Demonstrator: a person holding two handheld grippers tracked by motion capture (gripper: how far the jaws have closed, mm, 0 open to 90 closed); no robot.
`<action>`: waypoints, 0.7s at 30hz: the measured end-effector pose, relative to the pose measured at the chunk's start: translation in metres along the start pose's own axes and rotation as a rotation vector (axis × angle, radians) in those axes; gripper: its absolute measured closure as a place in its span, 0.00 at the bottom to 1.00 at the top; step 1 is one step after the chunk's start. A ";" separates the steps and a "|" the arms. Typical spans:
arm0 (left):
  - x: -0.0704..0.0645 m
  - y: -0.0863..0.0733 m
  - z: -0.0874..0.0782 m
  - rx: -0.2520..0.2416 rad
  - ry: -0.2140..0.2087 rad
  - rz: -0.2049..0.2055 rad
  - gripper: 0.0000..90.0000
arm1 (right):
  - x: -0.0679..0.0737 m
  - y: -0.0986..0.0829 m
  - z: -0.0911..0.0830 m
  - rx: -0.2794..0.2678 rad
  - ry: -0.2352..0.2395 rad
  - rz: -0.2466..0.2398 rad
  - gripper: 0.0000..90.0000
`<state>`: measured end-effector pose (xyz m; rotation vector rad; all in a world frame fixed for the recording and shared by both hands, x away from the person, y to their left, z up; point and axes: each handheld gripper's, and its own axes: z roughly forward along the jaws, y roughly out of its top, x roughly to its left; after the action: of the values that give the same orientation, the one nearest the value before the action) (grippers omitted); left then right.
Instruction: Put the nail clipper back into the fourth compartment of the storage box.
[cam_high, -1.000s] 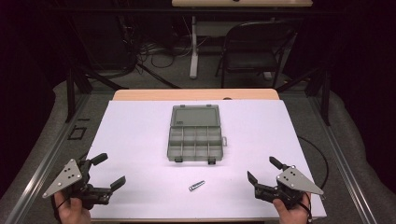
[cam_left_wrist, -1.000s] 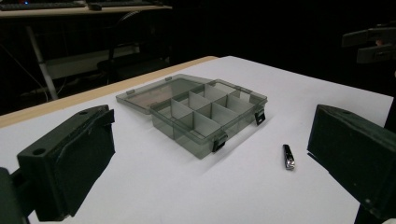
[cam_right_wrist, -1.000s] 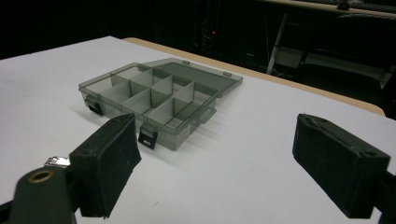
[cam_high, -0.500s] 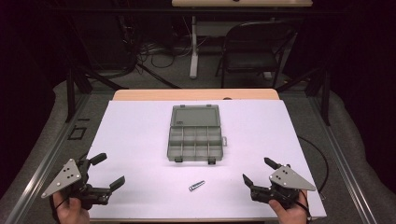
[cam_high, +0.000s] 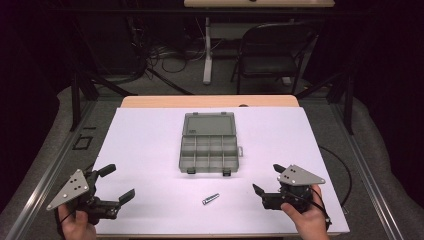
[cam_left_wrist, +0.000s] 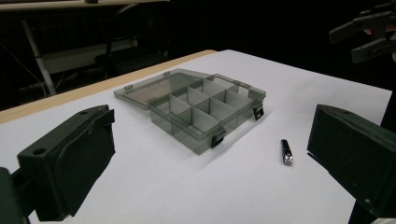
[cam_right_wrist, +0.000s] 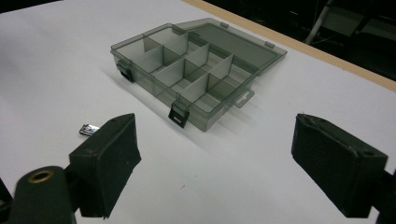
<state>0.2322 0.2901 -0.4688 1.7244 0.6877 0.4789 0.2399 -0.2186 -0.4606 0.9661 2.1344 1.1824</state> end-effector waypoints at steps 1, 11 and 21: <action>0.000 0.000 0.000 0.000 -0.002 0.000 0.01 | 0.000 0.001 0.000 0.003 0.005 0.000 0.16; 0.001 0.000 0.002 0.007 -0.006 -0.008 0.01 | 0.000 0.016 0.007 0.036 0.026 -0.041 0.16; 0.001 0.000 0.002 0.004 -0.010 -0.016 0.01 | 0.000 0.025 0.019 0.095 0.086 -0.053 0.12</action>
<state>0.2343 0.2897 -0.4695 1.7227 0.6956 0.4581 0.2617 -0.1997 -0.4482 0.9080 2.2878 1.1248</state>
